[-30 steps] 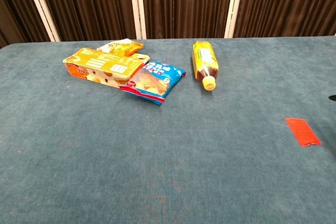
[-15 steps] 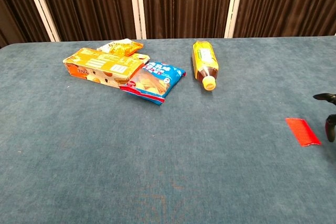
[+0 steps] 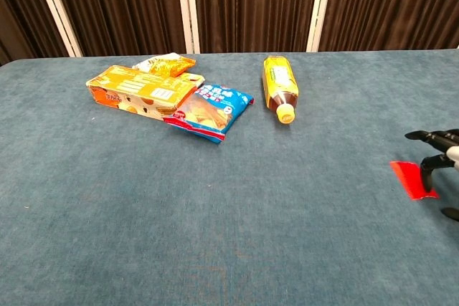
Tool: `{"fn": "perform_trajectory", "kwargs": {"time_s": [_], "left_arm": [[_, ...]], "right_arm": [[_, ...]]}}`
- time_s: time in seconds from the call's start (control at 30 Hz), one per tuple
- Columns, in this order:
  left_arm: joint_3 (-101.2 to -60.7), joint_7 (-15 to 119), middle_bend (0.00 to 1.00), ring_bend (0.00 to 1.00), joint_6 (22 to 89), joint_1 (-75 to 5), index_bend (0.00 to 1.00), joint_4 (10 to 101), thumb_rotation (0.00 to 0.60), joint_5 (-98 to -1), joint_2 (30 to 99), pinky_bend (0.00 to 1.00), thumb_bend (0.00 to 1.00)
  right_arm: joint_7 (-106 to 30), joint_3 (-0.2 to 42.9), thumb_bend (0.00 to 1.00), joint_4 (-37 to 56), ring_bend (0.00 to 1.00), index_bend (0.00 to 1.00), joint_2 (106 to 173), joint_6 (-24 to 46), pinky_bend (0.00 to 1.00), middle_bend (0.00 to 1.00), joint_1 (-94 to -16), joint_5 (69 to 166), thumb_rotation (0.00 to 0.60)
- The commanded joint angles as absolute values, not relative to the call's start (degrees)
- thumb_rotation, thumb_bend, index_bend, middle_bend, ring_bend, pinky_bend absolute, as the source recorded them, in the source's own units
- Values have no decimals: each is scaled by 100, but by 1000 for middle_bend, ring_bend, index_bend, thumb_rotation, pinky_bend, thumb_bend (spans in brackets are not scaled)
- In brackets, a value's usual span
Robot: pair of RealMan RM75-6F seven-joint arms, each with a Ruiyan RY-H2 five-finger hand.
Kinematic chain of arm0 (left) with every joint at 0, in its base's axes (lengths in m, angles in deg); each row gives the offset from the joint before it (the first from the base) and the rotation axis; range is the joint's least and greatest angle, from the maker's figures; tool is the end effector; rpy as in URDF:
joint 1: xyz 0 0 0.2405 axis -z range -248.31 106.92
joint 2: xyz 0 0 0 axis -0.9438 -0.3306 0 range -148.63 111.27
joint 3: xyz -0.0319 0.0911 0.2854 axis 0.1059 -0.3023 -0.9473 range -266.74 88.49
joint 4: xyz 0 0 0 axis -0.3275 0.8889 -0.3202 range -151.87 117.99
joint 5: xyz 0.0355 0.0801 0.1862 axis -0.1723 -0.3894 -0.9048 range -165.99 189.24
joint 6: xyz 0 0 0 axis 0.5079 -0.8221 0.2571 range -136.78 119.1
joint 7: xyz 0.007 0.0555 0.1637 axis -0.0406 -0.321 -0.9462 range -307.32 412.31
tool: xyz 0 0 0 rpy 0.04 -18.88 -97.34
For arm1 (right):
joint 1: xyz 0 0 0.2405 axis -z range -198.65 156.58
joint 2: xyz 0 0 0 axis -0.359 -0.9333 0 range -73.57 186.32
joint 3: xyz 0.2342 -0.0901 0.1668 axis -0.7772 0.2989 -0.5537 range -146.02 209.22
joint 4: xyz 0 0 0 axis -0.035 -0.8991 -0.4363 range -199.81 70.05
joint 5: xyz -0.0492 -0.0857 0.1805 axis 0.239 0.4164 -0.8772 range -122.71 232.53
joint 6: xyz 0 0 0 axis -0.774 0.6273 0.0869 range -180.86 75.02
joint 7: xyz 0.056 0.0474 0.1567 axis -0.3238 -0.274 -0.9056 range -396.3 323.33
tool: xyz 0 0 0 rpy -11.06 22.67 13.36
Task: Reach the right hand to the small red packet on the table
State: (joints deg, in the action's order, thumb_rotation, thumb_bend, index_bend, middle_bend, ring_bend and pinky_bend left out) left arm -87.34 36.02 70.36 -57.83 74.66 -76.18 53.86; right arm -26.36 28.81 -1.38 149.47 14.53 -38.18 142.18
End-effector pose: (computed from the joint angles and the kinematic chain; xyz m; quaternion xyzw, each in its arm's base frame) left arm -0.3087 0.2523 0.1087 -0.6866 -0.3147 -0.3566 0.5500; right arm -0.3475 -0.2863 -0.0144 0.7270 -0.3406 0.3023 0.5138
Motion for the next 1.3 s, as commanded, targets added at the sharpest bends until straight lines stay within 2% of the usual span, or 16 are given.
{"fn": "perform_trajectory", "kwargs": {"time_s": [0.03, 0.47, 0.83, 1.0, 1.3], "left_arm": [[-8717, 3591, 0, 0, 7008, -5771, 0, 7448, 600, -7571, 5395, 0, 213], [-8655, 3604, 0, 0, 6967, -5741, 0, 7414, 600, -7426, 5411, 0, 211], [-8654, 3668, 0, 0, 6941, -5717, 0, 7391, 600, -7392, 5409, 0, 213], [-8667, 3705, 0, 0, 6997, -5730, 0, 7386, 600, -7437, 5409, 0, 215], [-8688, 3778, 0, 0, 7050, -5746, 0, 7374, 600, -7484, 5397, 0, 214]], "right_arm": [[-2652, 2862, 230, -203, 0, 478, 15002, 1381, 0, 0, -3873, 14163, 600], [-2698, 2786, 241, -289, 0, 499, 15109, 1268, 0, 0, -4059, 14036, 600], [-2625, 2833, 500, -319, 0, 588, 15130, 1119, 0, 0, -4127, 13897, 600], [-2568, 2842, 576, -260, 0, 595, 15099, 1111, 0, 0, -4148, 13871, 600], [-2260, 2657, 593, 27, 0, 594, 14811, 1252, 0, 0, -4339, 13898, 600]]}}
